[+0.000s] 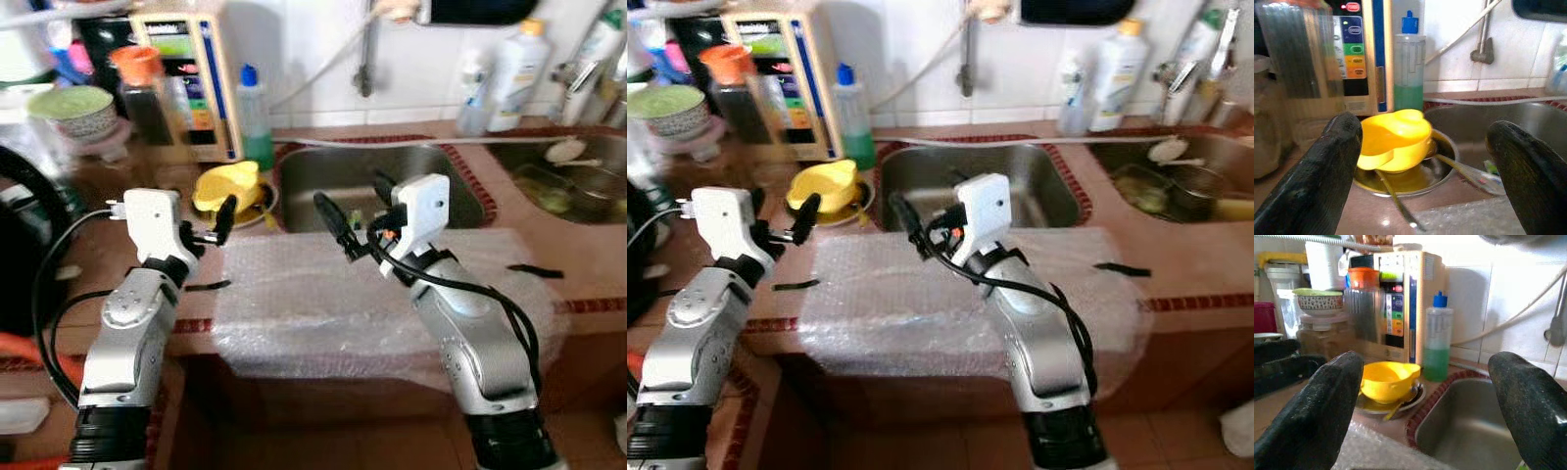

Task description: Kitchen organization

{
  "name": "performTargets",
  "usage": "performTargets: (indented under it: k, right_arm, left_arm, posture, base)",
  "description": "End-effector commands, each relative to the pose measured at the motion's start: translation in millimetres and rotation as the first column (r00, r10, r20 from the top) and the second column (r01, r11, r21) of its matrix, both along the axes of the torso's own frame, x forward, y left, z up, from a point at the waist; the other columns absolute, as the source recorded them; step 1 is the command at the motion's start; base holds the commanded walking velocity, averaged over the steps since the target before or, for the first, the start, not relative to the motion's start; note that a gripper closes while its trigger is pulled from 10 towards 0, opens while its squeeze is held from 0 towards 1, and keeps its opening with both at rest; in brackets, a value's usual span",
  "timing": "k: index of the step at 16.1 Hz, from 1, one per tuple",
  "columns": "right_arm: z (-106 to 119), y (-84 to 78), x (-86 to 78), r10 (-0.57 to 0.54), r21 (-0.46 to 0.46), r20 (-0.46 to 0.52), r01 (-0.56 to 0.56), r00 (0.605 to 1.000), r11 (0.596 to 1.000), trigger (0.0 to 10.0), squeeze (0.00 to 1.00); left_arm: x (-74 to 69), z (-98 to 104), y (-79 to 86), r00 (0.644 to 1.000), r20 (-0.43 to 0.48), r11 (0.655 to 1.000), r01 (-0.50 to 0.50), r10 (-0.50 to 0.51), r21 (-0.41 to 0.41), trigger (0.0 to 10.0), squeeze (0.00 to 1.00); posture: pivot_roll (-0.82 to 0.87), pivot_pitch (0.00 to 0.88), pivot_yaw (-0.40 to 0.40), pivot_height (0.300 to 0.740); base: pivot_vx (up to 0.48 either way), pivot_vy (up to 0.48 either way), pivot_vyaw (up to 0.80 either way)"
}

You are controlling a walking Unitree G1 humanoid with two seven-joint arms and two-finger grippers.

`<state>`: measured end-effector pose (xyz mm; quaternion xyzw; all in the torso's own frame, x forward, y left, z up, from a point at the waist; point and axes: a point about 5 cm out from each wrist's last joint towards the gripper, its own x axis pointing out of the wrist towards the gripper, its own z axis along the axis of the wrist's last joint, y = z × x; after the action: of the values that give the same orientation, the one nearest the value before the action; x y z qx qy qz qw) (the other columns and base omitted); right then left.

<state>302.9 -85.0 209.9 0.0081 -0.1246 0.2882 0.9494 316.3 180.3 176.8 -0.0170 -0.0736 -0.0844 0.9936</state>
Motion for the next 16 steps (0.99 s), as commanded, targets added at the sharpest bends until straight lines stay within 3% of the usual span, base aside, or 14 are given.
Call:
performTargets:
  k: [1, 8, 16]
  right_arm:
    - [2, -3.5, 0.8, -0.013, -0.004, 0.014, 0.013, 1.0, 1.0, 10.0, 0.0]
    - [7, -9.7, 3.3, -0.056, -0.008, 0.047, 0.057, 0.997, 0.998, 10.0, 0.0]
    - [5, -10.5, 3.4, -0.072, -0.009, 0.047, 0.072, 0.996, 0.997, 10.0, 0.0]
  left_arm:
    - [-0.7, 6, -4.2, 0.999, 0.048, 1.0, -0.002, 0.001, 0.024, 10.0, 0.0]
    - [-6.9, 12, -17.2, 0.99, 0.07, 0.99, 0.127, -0.122, -0.062, 10.0, 0.0]
    - [-9.9, 9, -22.7, 0.981, 0.058, 0.98, 0.186, -0.183, -0.063, 10.0, 0.0]
  posture:
    - [-0.22, 0.03, 0.061, 0.74]
    - [-0.23, 0.029, 0.06, 0.74]
    - [-0.23, 0.032, 0.063, 0.74]
  base:
    - [0.0, 0.0, 0.0]
    - [0.0, 0.0, 0.0]
    - [0.292, 0.0, 0.0]
